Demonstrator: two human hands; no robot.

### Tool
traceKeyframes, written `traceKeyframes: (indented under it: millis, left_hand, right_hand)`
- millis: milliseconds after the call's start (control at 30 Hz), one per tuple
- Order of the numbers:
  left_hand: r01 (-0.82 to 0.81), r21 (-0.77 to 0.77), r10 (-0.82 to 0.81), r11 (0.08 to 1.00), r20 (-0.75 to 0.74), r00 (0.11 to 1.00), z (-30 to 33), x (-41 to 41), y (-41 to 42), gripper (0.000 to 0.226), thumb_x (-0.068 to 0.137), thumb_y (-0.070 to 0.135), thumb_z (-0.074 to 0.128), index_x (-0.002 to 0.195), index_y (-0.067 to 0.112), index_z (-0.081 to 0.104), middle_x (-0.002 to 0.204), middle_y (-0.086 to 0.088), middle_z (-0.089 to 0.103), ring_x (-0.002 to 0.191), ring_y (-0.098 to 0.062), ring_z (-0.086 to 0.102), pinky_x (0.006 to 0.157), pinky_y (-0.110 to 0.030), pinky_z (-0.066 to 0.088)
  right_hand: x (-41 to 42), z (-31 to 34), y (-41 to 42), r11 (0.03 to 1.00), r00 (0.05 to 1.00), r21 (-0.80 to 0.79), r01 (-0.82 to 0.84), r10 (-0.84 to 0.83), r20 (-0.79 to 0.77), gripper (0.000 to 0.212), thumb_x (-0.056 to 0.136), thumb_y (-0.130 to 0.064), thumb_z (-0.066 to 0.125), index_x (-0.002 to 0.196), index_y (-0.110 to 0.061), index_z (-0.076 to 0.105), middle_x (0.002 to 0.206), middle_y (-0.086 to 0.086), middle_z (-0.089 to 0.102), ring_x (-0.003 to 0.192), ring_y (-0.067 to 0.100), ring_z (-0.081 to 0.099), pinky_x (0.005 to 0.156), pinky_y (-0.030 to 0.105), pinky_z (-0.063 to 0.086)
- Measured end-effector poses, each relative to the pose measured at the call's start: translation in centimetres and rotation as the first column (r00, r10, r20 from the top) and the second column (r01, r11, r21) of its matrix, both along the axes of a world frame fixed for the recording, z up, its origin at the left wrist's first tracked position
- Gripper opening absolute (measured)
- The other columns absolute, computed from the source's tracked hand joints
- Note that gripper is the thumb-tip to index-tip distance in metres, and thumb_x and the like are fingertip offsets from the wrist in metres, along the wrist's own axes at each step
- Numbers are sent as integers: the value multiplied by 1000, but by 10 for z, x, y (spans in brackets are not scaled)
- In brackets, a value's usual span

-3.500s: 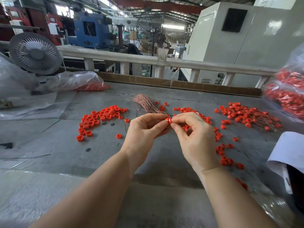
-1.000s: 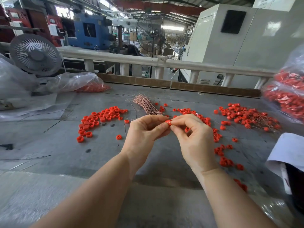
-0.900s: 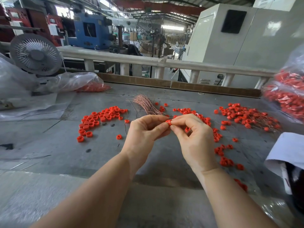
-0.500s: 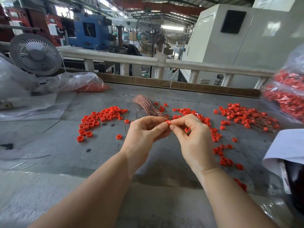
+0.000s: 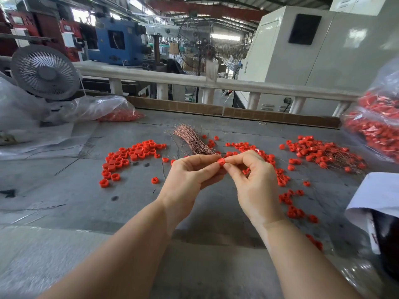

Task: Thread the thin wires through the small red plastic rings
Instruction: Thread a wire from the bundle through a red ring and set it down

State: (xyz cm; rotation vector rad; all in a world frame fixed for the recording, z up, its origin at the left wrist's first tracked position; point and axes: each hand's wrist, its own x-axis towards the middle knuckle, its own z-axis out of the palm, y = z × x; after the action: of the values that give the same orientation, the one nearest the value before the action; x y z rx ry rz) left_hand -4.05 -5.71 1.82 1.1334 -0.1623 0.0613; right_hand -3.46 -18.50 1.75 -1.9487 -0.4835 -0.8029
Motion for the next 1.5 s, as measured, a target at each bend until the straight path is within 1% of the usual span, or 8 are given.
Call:
traceKeyframes:
  millis: [233, 400, 700, 1000, 1167, 1267, 1367, 1500]
  left_hand:
    - [-50, 58, 47, 997, 41, 998, 0, -1, -1, 17, 81, -8, 59, 82, 6, 68, 71, -4, 72, 66, -11, 69, 63, -17, 54]
    - [-105, 98, 97, 990, 85, 992, -1, -3, -1, 14, 80, -8, 61, 83, 5, 67, 71, -4, 72, 68, -12, 70, 64, -18, 55]
    - [-168, 200, 139, 965, 152, 979, 2, -6, -7, 18, 79, -12, 61, 79, 5, 64, 61, 3, 70, 60, -6, 67, 59, -13, 52]
    - [-173, 212, 141, 962, 157, 977, 0, -6, -6, 16, 80, -8, 62, 77, 8, 64, 62, 2, 70, 61, -7, 68, 59, -14, 52]
    - [-172, 204, 148, 964, 127, 981, -1, -6, -6, 12, 80, -5, 63, 79, 6, 65, 64, 0, 71, 63, -8, 68, 59, -14, 52]
    - [-172, 174, 161, 970, 76, 984, -2, -5, -5, 8, 81, -2, 64, 82, 6, 68, 68, -3, 71, 65, -10, 68, 61, -18, 54]
    - [-138, 112, 138, 984, 3, 990, 0, -5, -4, 10, 81, 0, 63, 82, 7, 70, 73, -9, 72, 69, -16, 69, 65, -23, 57]
    - [-85, 74, 91, 994, -77, 993, 2, -5, -5, 15, 85, -1, 59, 81, 6, 71, 71, -9, 71, 67, -14, 68, 63, -22, 56]
  right_hand:
    - [0, 0, 1, 1000, 1000, -2, -18, 18, -15, 10, 81, -2, 67, 79, -11, 70, 78, -5, 62, 77, 5, 57, 71, 15, 44]
    - [0, 0, 0, 999, 999, -10, -35, 35, -32, 11, 83, -1, 64, 81, -11, 70, 80, -4, 63, 79, 4, 56, 70, 11, 43]
    - [-2, 1, 1, 999, 991, 51, -15, 22, -135, 18, 84, -6, 65, 77, -23, 65, 77, -9, 65, 72, 0, 57, 66, 7, 40]
    - [-3, 2, 3, 996, 983, 84, -11, 26, -181, 14, 85, -8, 64, 79, -20, 67, 74, -13, 65, 71, 0, 58, 65, 11, 43]
    - [-5, 2, 4, 997, 979, 73, -24, 39, -200, 17, 86, -6, 62, 79, -21, 65, 76, -9, 66, 72, 3, 60, 68, 17, 47]
    - [-6, 2, 5, 999, 980, 34, -16, 22, -198, 25, 81, -1, 62, 79, -26, 64, 77, -5, 66, 69, 5, 57, 67, 18, 46]
    - [-8, 3, 7, 999, 991, -35, 37, -41, -126, 24, 73, -4, 70, 80, -26, 64, 76, -4, 62, 68, 8, 55, 67, 21, 47]
    - [-10, 2, 7, 986, 994, -130, 103, -106, -16, 17, 70, -9, 77, 80, -16, 66, 75, -3, 57, 69, 16, 55, 67, 31, 49]
